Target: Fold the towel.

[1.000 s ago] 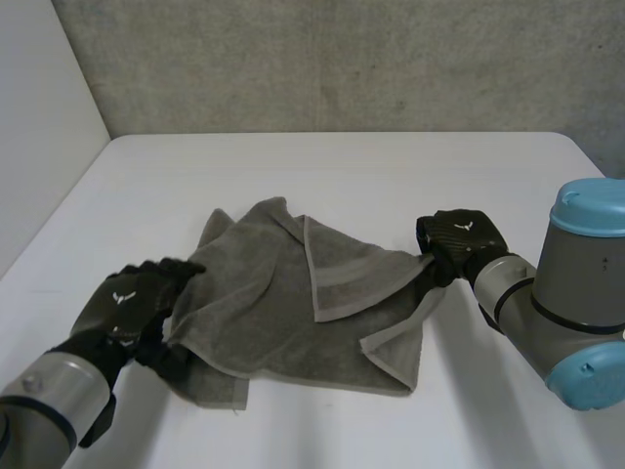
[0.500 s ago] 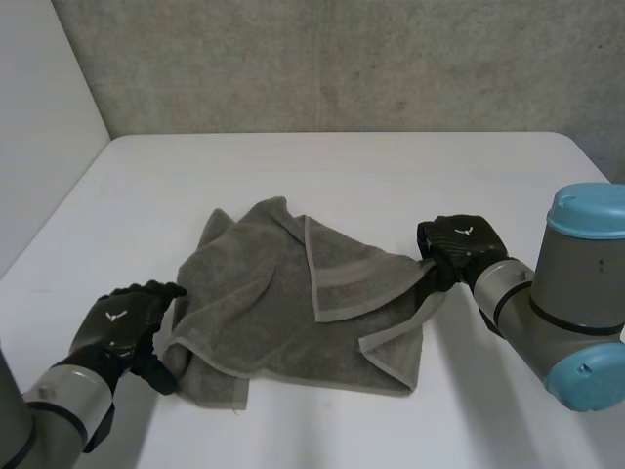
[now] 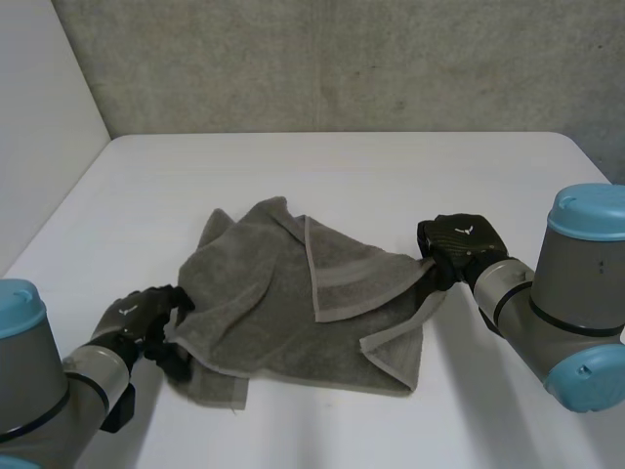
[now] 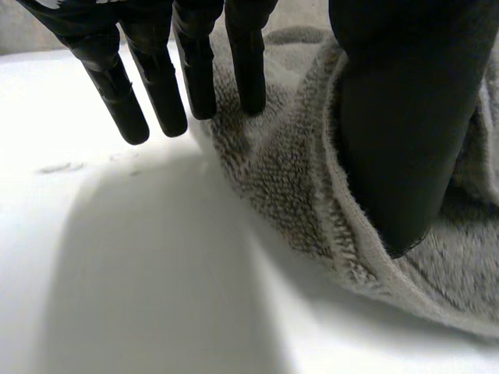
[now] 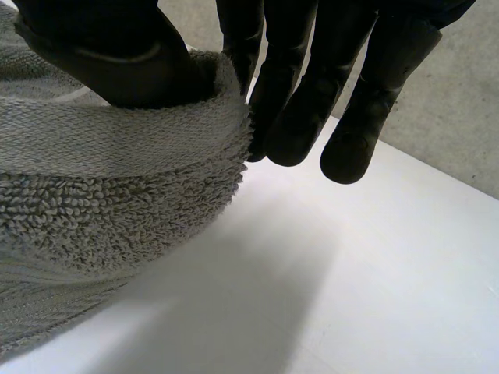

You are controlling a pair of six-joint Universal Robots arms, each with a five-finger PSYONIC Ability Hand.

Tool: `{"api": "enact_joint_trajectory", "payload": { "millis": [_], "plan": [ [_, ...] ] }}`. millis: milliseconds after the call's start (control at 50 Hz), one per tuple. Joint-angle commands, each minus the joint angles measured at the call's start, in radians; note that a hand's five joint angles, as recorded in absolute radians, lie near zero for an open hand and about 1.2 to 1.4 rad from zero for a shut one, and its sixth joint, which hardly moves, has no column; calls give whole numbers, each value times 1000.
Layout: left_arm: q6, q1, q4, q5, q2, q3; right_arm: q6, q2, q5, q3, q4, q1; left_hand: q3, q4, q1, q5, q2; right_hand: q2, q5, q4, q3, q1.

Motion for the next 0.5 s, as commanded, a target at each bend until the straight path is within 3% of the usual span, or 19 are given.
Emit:
{"api": "enact_joint_trajectory", "payload": {
  "millis": [20,140,320,500],
  "plan": [
    [-7,-8,3,2,-14,11,-1,0,0,0,-1,0,274,274,275,274,274,80,59,54,68,72],
    [5,-15,-1,2,-65,56,4,-12,1,-5,0,-2,902,902,903,902,902,80,59,54,68,72],
    [11,-4,-72,3,-16,165,21,-89,5,-34,3,-60,953,953,954,953,953,80,59,54,68,72],
    [19,-16,-237,15,272,245,105,-207,-11,-77,72,-146,953,953,954,953,953,80,59,54,68,72]
  ]
}}
